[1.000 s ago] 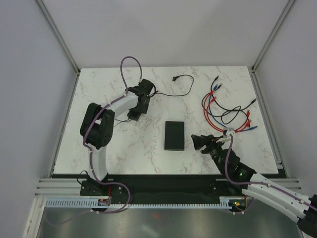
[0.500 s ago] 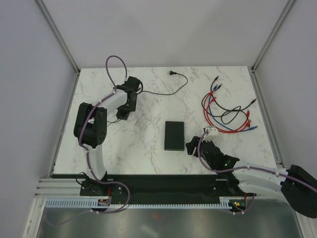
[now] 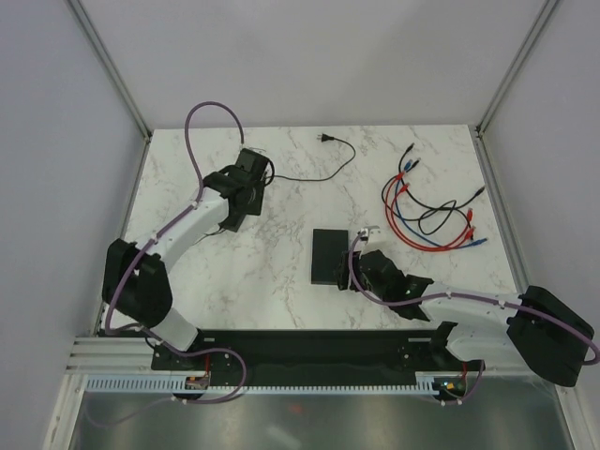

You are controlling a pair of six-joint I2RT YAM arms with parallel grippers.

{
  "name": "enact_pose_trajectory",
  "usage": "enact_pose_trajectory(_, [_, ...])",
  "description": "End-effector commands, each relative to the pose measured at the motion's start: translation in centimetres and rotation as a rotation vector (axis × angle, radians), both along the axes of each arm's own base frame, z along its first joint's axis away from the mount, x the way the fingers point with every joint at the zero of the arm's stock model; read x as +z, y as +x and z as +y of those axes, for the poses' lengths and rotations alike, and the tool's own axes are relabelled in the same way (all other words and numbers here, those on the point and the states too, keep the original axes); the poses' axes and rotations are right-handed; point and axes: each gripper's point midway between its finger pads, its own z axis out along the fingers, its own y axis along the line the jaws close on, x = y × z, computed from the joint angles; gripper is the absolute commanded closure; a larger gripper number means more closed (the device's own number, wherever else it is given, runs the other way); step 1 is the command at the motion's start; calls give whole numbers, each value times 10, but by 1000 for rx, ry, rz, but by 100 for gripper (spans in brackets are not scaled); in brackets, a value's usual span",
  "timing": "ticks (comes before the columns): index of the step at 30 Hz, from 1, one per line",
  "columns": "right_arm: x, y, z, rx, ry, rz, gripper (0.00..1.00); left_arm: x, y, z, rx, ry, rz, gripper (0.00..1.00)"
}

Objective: Pull the plug from the switch port

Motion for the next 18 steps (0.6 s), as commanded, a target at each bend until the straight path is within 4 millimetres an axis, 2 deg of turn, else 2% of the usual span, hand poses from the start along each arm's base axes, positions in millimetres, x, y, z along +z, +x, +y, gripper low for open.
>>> enact_pose_trajectory(1, [-3, -5, 3, 46, -63, 68, 29, 24, -22, -40, 76, -241, -47, 8])
enact_pose_trajectory(4, [-6, -12, 6, 81, -71, 115, 29, 27, -46, -65, 25, -270, -63, 9])
enact_pose_trajectory(8, [-8, -20, 9, 122, -48, 143, 29, 15, -80, -92, -30, -280, -67, 12])
enact_pose_trajectory(9, [-7, -20, 11, 133, -44, 142, 29, 15, -82, -97, -37, -299, -78, 12])
enact_pose_trajectory(13, [-8, -18, 15, 161, -46, 132, 29, 9, -96, -104, -33, -373, -103, 15])
enact_pose_trajectory(16, [-13, -15, 22, 177, -56, 140, 30, -3, -107, -92, -17, -383, -111, 17])
enact_pose_trajectory(17, [-19, -15, 24, 182, -62, 157, 31, -4, -110, -90, -10, -388, -116, 19])
enact_pose_trajectory(18, [-16, -17, 34, 205, -21, 164, 33, 2, -113, -85, -5, -409, -138, 19])
